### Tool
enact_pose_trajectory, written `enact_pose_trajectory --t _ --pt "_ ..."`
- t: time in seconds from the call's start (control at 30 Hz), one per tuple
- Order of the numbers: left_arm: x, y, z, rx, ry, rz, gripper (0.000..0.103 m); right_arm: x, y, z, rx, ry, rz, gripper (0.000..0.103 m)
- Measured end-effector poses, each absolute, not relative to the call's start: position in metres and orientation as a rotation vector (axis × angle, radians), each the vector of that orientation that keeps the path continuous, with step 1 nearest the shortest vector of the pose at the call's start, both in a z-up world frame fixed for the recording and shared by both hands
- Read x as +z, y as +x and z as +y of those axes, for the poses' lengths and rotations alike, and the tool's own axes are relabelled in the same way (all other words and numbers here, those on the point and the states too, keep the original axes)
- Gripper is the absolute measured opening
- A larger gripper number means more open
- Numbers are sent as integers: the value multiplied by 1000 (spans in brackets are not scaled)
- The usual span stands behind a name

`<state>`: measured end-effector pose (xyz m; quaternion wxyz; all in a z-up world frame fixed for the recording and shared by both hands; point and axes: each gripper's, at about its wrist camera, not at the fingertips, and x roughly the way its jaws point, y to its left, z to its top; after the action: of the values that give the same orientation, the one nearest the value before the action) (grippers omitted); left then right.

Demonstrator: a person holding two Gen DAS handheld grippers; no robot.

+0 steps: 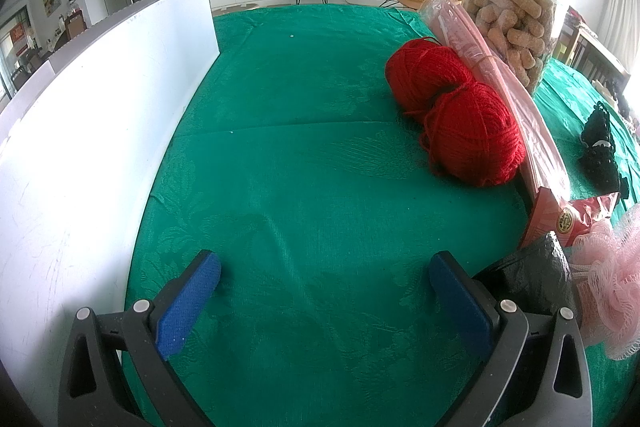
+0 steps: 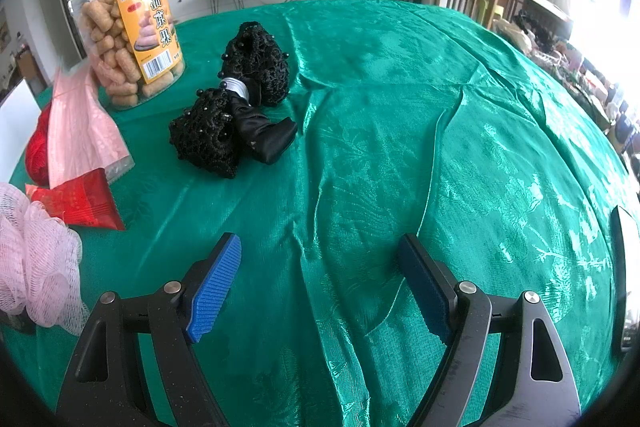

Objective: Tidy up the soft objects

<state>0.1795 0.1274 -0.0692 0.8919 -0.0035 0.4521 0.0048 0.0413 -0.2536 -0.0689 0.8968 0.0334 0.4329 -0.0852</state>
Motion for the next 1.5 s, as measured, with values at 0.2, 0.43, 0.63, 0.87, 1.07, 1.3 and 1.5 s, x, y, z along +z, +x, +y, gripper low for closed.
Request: enact_pose_trajectory --t 0.2,0.43,0.63,0.87,1.07,1.3,1.5 --pt "-69 179 127 10 -7 938 103 -69 41 -254 -176 70 897 83" --pt "-69 180 127 10 -7 939 103 -69 41 -254 -176 70 897 83" --pt "-64 182 129 8 -42 993 103 -69 41 -254 -176 70 897 83" --pt "-28 182 111 -56 -33 931 103 -69 41 -254 -175 71 897 83" --pt "-8 204 111 -135 -149 938 103 -69 42 -254 -176 70 897 83" --pt "-15 231 98 -191 -196 970 103 -69 42 -254 -176 71 897 83" --pt "-36 255 76 -159 -145 1002 102 -69 42 -254 -176 70 897 83"
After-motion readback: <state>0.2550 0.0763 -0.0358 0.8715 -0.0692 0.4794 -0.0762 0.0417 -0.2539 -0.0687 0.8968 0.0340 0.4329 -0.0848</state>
